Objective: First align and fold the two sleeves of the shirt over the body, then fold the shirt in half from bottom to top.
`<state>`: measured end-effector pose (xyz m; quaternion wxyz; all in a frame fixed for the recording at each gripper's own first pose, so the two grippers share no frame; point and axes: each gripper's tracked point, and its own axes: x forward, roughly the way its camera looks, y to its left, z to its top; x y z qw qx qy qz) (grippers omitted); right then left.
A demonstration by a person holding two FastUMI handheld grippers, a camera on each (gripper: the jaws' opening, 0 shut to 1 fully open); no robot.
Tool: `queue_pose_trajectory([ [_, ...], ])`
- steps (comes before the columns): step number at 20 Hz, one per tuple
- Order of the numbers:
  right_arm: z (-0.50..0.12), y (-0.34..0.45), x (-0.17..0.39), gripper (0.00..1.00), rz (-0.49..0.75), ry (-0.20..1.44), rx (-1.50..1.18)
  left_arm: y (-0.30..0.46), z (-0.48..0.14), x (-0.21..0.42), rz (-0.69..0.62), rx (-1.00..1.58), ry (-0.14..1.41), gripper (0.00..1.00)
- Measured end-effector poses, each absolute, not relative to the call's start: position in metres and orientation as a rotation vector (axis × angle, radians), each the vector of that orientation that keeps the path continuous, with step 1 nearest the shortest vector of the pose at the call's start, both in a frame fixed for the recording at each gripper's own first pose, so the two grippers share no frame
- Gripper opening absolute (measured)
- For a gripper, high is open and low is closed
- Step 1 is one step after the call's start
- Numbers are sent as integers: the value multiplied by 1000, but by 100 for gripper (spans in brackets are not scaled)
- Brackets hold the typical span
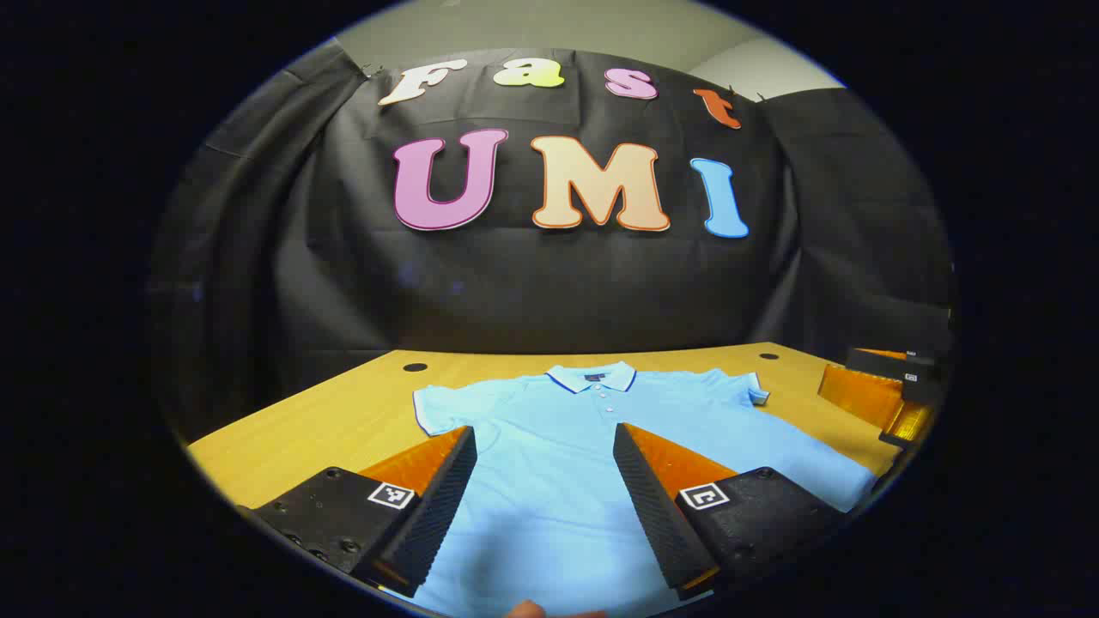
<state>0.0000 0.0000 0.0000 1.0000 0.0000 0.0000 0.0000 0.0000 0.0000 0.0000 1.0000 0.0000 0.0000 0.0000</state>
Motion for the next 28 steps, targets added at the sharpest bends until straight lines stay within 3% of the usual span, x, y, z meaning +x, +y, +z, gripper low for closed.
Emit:
queue_pose_trajectory([
  [21, -2, -12, 25, 98, -7, 93, 1, -6, -11, 7, -20, -2, 19, 96],
  [25, 4, -15, 44, 98, 42, 175, 99, -6, -9, 6, -24, -9, 5, 96],
  [28, 16, -46, 74, 98, -13, 197, 78, -5, -8, 5, -19, -13, -1, 95],
])
